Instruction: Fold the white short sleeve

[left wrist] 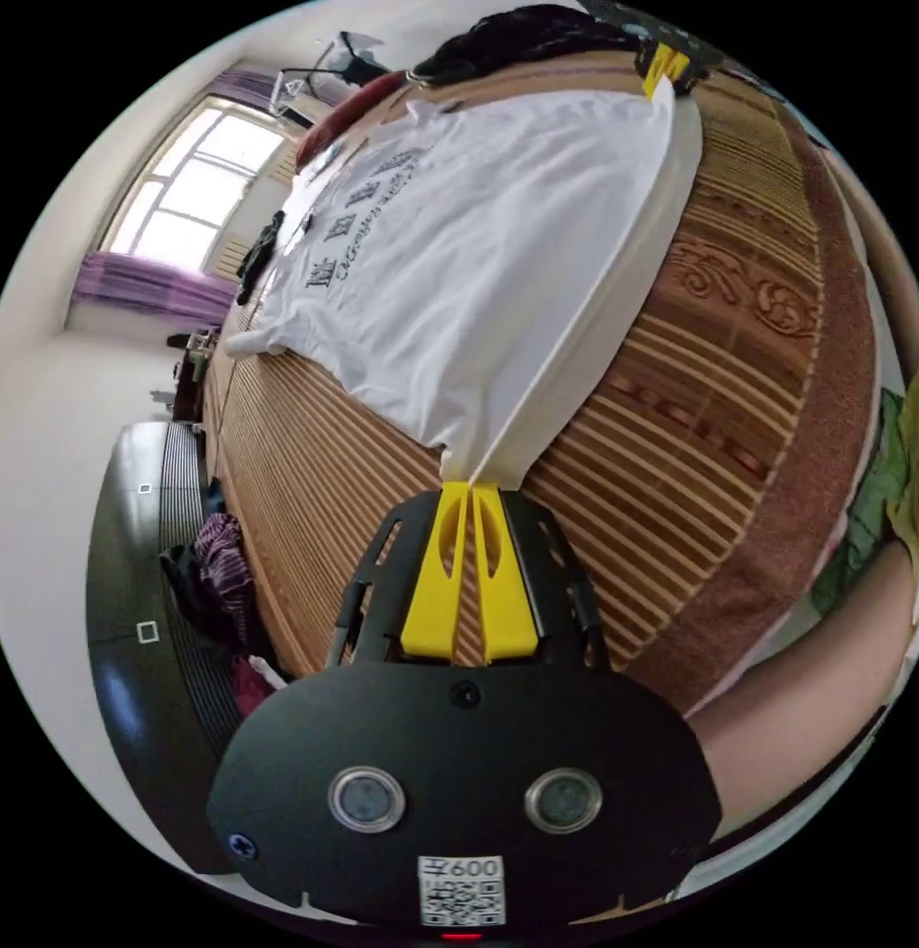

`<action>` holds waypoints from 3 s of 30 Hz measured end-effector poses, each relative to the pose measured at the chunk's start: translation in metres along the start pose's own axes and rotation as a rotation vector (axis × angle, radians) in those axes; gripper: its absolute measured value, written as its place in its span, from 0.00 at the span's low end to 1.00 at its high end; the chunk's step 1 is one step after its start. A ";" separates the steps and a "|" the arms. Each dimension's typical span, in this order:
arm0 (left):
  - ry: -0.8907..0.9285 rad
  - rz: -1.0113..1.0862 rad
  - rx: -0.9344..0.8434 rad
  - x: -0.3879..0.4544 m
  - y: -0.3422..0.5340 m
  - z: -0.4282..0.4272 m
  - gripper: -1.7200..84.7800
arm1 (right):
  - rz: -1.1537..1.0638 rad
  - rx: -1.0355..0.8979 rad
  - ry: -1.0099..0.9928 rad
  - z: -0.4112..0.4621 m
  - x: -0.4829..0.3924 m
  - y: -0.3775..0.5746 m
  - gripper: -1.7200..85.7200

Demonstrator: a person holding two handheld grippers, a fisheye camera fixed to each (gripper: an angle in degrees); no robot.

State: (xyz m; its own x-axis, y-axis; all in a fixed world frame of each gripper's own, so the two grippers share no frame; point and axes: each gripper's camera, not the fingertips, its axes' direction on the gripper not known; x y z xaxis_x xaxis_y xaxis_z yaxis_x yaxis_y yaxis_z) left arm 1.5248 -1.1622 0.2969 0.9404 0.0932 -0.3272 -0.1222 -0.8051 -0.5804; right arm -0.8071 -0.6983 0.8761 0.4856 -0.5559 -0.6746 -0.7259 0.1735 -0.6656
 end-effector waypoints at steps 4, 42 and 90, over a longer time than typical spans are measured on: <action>0.165 -0.117 0.007 -0.019 0.044 -0.024 0.03 | 0.046 0.016 -0.007 -0.034 -0.015 0.034 0.01; -0.055 -0.570 0.577 -0.184 0.092 -0.198 0.03 | 0.167 0.218 0.344 -0.213 -0.143 0.258 0.02; -0.076 -0.605 0.182 -0.349 -0.051 0.098 0.02 | 0.620 0.296 -0.397 -0.106 0.079 0.078 0.01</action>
State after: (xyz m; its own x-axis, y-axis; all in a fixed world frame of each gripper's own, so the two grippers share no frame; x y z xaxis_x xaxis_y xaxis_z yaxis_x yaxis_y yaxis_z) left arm 1.1712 -1.0963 0.3675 0.8357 0.5470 0.0498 0.3651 -0.4855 -0.7943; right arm -0.8768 -0.8145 0.8051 0.2128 0.0344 -0.9765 -0.7885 0.5963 -0.1509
